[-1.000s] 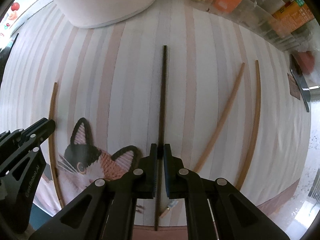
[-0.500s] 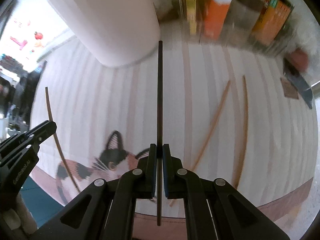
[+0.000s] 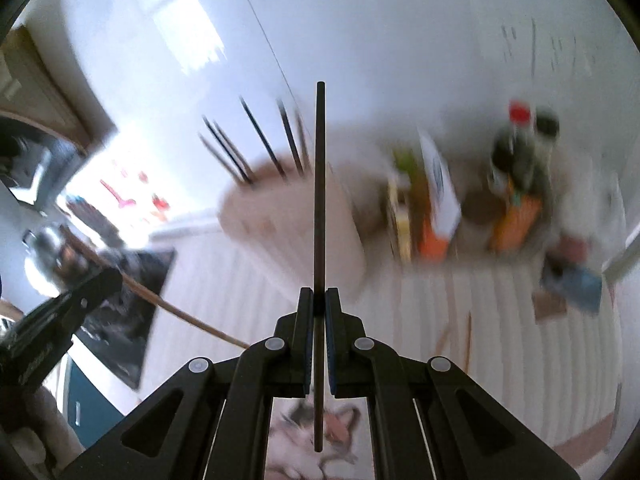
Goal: Organize utensils
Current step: 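Lift both held chopsticks and lower them into the cream utensil holder, then open both tools to release the chopsticks and withdraw from the holder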
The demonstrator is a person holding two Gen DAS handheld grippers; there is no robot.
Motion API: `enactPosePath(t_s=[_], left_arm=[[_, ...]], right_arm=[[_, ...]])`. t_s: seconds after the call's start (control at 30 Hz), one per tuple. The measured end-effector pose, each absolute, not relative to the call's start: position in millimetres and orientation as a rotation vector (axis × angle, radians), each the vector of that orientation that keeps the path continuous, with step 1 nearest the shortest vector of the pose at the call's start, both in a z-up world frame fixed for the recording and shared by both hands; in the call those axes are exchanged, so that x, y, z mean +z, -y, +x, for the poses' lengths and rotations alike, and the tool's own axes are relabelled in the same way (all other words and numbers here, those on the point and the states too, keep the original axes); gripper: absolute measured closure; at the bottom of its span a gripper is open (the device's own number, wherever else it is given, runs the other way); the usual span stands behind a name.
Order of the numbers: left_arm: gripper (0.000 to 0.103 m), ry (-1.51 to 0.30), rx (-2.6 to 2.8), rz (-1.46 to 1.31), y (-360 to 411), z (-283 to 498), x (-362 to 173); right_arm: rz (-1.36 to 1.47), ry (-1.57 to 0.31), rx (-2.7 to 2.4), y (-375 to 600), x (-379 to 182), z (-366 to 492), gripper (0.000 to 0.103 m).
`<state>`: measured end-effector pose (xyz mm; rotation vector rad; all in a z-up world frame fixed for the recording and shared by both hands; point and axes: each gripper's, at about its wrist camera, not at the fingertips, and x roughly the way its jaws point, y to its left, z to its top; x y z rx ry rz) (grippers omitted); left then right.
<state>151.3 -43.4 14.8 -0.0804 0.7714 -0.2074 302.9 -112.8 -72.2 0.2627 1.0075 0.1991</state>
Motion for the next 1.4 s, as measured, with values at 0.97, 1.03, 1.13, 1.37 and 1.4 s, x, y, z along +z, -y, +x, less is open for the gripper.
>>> enactPosePath(t_s=[0.97,1.03,1.13,1.37,1.4], left_arm=[[0.099,-0.885,-0.111,-0.152,34.9,326.7,-7.8],[0.096,-0.898,-0.104,-0.167,32.2,324.3,-7.5],[0.093,-0.892,-0.085,-0.167,31.6,316.7,-0.9],[0.025,-0.784,-0.004,-0.116,27.5,274.6,23.5],[0.02,-0.783,0.002,-0.114,26.1,266.6,22.8]], right_arm=[[0.244,-0.601,0.148,56.5,-55.8,485.0,0.097],[0.242,-0.626,0.162,55.4,-62.1,490.0,0.097],[0.235,-0.667,0.181,54.7,-69.4,492.7,0.097],[0.24,-0.676,0.203,67.9,-46.5,472.5,0.068],[0.242,-0.678,0.195,71.0,-41.7,468.0,0.065]])
